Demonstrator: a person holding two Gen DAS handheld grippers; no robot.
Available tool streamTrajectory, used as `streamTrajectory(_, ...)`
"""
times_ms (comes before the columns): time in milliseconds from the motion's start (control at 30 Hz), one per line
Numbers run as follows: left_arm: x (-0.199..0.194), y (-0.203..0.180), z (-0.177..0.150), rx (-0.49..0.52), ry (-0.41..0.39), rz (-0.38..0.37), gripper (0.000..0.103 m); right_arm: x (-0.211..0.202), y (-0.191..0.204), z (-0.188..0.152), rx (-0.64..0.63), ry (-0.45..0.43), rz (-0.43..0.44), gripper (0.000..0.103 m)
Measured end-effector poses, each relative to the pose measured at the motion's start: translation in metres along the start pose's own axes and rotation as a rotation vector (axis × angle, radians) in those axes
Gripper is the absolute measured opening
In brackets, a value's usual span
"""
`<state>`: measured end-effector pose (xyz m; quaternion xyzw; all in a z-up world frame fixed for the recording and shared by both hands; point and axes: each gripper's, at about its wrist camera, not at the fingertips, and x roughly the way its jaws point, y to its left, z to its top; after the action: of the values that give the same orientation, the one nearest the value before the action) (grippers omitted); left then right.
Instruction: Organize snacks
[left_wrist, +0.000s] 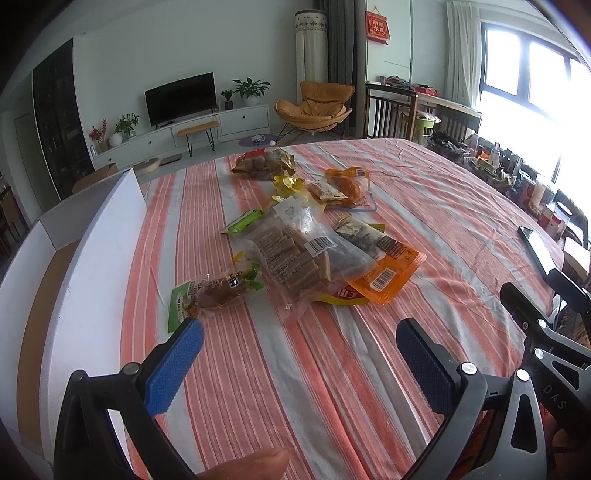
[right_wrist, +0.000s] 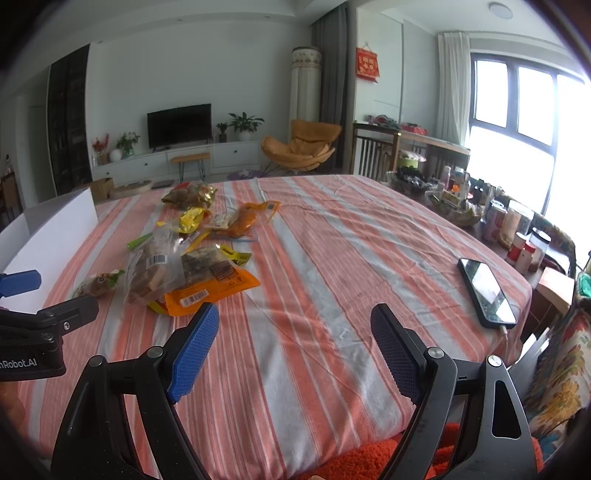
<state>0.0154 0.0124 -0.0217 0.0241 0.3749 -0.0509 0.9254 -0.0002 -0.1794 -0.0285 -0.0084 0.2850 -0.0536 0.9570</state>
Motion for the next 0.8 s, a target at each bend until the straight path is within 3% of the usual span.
streamTrajectory(567,0.005,0.0,-0.003,0.001,0.019,-0.003,0.103,0.0,0.0,0.0,0.005,0.003,0.003,0.087)
streamTrajectory(800,0.019,0.002,-0.008,-0.005,0.084,-0.018,0.103,0.0,-0.002,0.0,0.007,0.004,0.005,0.087)
